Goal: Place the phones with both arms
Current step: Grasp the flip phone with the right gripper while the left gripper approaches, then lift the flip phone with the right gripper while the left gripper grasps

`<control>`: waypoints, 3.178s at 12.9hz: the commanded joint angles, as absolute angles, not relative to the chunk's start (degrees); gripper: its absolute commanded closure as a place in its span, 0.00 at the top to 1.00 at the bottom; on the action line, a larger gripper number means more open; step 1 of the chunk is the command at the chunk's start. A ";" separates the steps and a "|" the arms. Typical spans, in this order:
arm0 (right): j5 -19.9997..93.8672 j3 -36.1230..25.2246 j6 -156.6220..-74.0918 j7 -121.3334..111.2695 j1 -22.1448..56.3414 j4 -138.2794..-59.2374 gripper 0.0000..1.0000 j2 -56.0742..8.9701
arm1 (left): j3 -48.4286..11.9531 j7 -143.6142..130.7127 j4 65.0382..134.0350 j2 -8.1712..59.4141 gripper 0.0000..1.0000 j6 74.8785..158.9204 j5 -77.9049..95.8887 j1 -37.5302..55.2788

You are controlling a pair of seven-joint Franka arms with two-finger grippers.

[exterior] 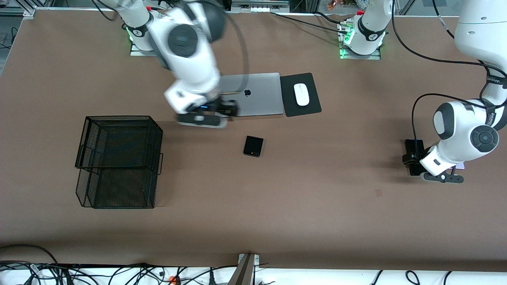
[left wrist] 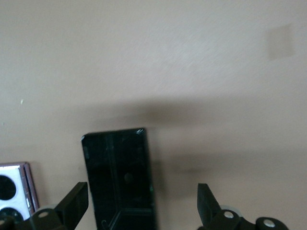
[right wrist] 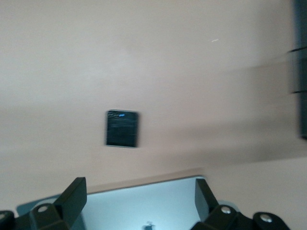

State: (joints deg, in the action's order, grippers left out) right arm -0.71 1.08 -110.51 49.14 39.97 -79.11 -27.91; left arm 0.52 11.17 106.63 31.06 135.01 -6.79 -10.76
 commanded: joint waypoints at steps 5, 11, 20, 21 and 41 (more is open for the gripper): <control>-6.14 -0.09 -117.24 55.99 46.66 -70.14 1.00 -42.88 | -0.70 12.57 109.77 32.69 1.00 138.78 -7.39 -15.64; -8.09 -1.05 -126.37 56.07 46.50 -71.10 1.00 -49.39 | -0.79 12.48 109.86 34.72 1.00 138.87 -4.48 -16.44; -8.17 -1.85 -134.47 55.99 46.49 -73.83 1.00 -54.49 | -0.79 12.30 108.99 34.98 0.34 137.81 -2.46 -15.91; -8.17 -1.85 -134.47 55.99 46.49 -73.83 1.00 -54.84 | -1.57 12.22 108.81 34.11 0.34 136.42 -2.37 -15.91; -8.00 -2.64 -134.12 55.29 46.41 -74.80 0.02 -54.84 | -13.18 -16.95 74.10 32.78 0.26 89.56 -2.02 4.74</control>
State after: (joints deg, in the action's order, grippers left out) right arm -7.12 -2.30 -134.08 55.08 46.12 -74.37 -54.96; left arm -13.78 -14.59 78.08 31.23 91.38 -3.08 2.41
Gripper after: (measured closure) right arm 0.128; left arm 0.203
